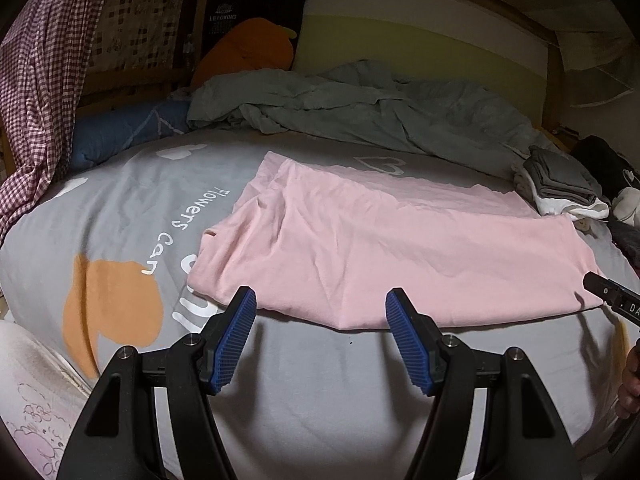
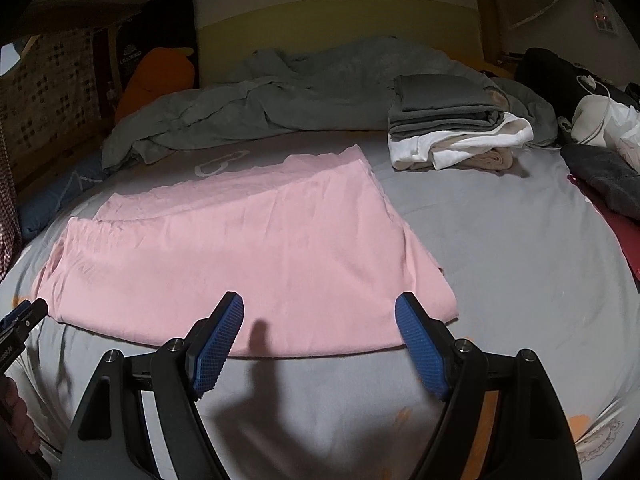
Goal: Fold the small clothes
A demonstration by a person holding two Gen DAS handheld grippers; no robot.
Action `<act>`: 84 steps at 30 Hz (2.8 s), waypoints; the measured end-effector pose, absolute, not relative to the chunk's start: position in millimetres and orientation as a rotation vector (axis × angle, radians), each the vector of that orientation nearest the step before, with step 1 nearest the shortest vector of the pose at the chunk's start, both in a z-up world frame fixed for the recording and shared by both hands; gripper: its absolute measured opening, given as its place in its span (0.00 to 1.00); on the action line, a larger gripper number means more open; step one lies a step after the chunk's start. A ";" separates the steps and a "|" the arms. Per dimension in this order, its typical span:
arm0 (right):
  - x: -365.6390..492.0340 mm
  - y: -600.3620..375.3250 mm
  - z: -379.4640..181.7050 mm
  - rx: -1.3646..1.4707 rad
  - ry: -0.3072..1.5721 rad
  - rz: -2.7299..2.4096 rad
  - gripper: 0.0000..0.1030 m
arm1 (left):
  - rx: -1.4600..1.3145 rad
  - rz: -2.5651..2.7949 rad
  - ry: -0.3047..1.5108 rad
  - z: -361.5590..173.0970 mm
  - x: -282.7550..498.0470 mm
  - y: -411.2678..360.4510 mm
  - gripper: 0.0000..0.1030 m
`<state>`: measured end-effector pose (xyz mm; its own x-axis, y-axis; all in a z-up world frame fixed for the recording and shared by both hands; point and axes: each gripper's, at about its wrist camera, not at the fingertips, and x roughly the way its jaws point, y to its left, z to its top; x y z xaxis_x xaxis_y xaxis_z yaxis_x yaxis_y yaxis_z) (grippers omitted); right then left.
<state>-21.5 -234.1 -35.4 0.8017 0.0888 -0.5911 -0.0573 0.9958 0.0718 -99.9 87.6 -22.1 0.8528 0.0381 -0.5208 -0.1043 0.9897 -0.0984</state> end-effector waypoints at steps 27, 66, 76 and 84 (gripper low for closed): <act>-4.6 -219.2 4.4 0.012 0.579 0.132 0.77 | -0.036 -0.094 0.463 32.3 -82.0 62.1 0.66; 106.0 -216.1 -17.0 -0.016 0.724 0.200 0.78 | 0.089 -0.119 0.593 11.6 26.5 38.9 0.67; 103.5 -190.9 -47.1 -0.153 0.779 0.187 0.78 | -0.015 -0.100 0.775 -24.5 42.6 58.0 0.67; 94.0 -192.6 -33.1 -0.156 0.702 0.160 0.78 | 0.023 -0.083 0.700 -17.2 32.2 56.8 0.67</act>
<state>94.0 -192.6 -33.1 0.7522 0.0931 -0.6523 -0.1979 0.9762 -0.0889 32.2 56.8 -17.2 0.7619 -0.0688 -0.6440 0.0845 0.9964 -0.0065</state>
